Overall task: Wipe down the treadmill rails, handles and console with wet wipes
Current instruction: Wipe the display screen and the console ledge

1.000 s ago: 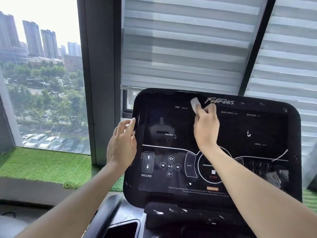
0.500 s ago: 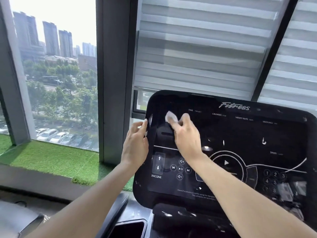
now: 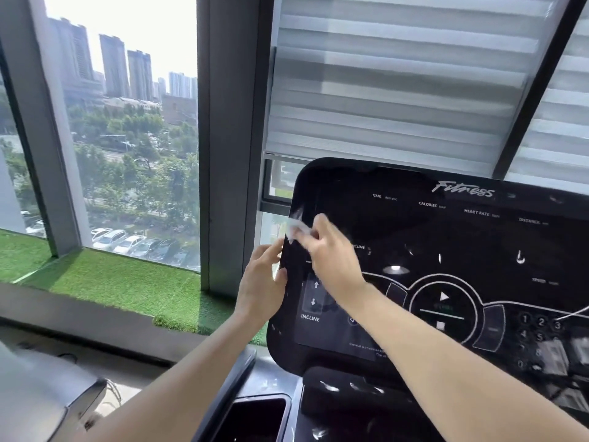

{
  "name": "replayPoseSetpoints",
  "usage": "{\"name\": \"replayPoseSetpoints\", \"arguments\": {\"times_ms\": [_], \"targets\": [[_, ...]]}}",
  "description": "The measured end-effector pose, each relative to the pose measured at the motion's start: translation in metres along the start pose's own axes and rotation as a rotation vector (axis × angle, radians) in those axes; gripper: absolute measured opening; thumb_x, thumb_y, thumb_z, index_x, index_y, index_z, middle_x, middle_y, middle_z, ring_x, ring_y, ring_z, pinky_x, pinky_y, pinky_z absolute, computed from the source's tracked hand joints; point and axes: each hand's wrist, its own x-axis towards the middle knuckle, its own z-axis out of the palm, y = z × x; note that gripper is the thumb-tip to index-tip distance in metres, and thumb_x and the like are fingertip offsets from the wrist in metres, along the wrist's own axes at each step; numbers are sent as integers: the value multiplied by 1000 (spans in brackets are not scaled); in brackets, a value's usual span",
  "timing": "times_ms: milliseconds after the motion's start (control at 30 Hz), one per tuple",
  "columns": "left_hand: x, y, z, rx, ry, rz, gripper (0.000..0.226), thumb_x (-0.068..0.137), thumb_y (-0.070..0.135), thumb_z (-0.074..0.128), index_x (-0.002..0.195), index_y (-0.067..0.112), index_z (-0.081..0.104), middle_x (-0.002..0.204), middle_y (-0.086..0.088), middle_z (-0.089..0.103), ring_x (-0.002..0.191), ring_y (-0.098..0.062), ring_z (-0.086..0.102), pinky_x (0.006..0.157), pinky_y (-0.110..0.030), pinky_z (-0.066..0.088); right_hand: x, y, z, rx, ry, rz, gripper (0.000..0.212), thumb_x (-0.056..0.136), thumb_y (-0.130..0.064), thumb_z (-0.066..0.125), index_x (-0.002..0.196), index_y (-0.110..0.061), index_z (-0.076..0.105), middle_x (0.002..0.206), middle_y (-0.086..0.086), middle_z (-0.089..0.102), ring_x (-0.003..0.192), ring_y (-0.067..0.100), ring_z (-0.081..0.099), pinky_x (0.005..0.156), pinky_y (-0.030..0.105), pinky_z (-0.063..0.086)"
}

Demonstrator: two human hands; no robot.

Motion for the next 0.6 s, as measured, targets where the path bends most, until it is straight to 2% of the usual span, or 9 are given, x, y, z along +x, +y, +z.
{"name": "replayPoseSetpoints", "arguments": {"times_ms": [100, 167, 233, 300, 333, 367, 467, 533, 600], "targets": [[-8, -8, 0, -37, 11, -43, 47, 88, -4, 52, 128, 21, 57, 105, 17, 49, 98, -9, 57, 91, -33, 50, -29, -14, 6, -63, -166, -203, 41, 98, -48, 35, 95, -11, 52, 70, -17, 33, 76, 10, 39, 69, 20, 26], [-13, -12, -1, -76, 12, -98, 45, 88, -4, 52, 126, 19, 58, 109, 10, 53, 97, -8, 58, 91, -33, 50, -9, -5, 1, -23, -217, -126, 38, 99, -43, 34, 101, -9, 53, 71, -17, 29, 78, 12, 38, 70, 24, 28], [-18, -14, -1, -80, -2, -130, 44, 90, -2, 51, 127, 19, 57, 110, 11, 54, 97, -5, 57, 91, -26, 49, 14, -7, -7, -79, -79, -91, 27, 98, -27, 42, 100, -4, 58, 71, -12, 29, 72, 14, 35, 64, 27, 32], [-22, -14, -1, -80, -14, -137, 45, 91, -1, 50, 128, 23, 56, 106, 17, 51, 97, -2, 55, 88, -20, 47, 21, -11, -8, -141, 57, -74, 15, 90, -7, 50, 95, 0, 62, 71, 0, 39, 63, 16, 35, 52, 32, 38], [-23, -13, 0, -88, -19, -138, 45, 91, 0, 50, 128, 25, 56, 105, 18, 51, 97, 0, 55, 86, -17, 46, 17, -12, -6, -148, 60, -48, 13, 87, 0, 52, 94, 0, 63, 73, 5, 45, 61, 18, 40, 52, 34, 42], [-24, -13, 0, -100, -21, -142, 46, 91, -1, 50, 127, 27, 57, 106, 17, 52, 98, 0, 55, 86, -16, 46, 7, -13, 0, -193, 62, -85, 21, 82, 6, 52, 96, -1, 66, 78, 7, 48, 61, 20, 47, 54, 34, 46], [-26, -15, 3, -133, -5, -159, 44, 91, -1, 51, 130, 20, 55, 110, 13, 52, 101, -2, 56, 92, -21, 48, -37, -16, 15, -335, 50, -291, 40, 74, 3, 39, 99, -2, 70, 84, 5, 45, 61, 19, 54, 56, 29, 50], [-27, -15, 5, -146, 4, -162, 42, 91, -1, 52, 131, 15, 55, 109, 13, 51, 102, -4, 55, 95, -27, 48, -46, -13, 20, -335, 52, -352, 41, 72, 3, 36, 92, -6, 71, 77, 4, 50, 60, 18, 53, 56, 29, 51], [-27, -13, 7, -156, 3, -162, 44, 91, 0, 52, 131, 17, 55, 108, 14, 50, 101, -5, 55, 94, -26, 48, -31, -14, 14, -343, 45, -336, 37, 70, 5, 38, 82, -7, 71, 71, 4, 51, 57, 18, 51, 53, 27, 47]]}}
